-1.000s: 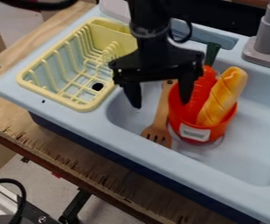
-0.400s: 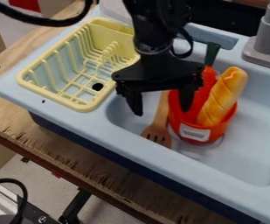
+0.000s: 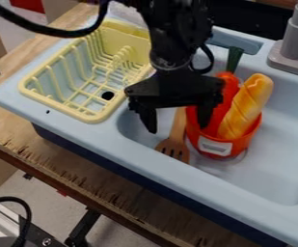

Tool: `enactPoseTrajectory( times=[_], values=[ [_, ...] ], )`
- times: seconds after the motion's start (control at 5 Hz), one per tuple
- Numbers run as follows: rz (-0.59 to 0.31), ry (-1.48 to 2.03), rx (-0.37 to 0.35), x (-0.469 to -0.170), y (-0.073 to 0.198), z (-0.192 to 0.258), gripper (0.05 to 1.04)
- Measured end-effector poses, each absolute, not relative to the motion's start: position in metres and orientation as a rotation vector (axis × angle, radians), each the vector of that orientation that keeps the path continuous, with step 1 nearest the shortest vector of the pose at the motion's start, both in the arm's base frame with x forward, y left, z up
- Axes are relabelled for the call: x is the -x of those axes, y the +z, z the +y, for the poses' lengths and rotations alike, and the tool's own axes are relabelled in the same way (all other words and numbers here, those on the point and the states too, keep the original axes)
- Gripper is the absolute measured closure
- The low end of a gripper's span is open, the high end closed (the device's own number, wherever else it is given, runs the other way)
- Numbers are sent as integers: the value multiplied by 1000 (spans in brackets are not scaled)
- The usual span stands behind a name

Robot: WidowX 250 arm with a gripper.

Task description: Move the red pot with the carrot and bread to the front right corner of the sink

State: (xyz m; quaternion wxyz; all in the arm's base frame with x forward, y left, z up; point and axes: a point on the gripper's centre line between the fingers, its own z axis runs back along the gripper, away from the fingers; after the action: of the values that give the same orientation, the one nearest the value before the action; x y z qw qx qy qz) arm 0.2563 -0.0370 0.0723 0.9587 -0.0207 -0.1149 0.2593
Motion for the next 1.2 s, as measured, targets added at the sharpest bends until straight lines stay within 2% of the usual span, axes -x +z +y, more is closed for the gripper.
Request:
enactPoseTrajectory(
  times=[0.2, 0.6, 0.8, 1.0, 1.2],
  values=[
    [-207, 527, 22, -255, 66, -37, 133],
    [-205, 485, 19, -258, 65, -38, 693],
    [-211, 449, 12, -257, 66, -39, 914],
    [-225, 445, 8, -259, 67, -39, 1023],
    [-217, 442, 50, -259, 68, -42, 1030]
  ],
)
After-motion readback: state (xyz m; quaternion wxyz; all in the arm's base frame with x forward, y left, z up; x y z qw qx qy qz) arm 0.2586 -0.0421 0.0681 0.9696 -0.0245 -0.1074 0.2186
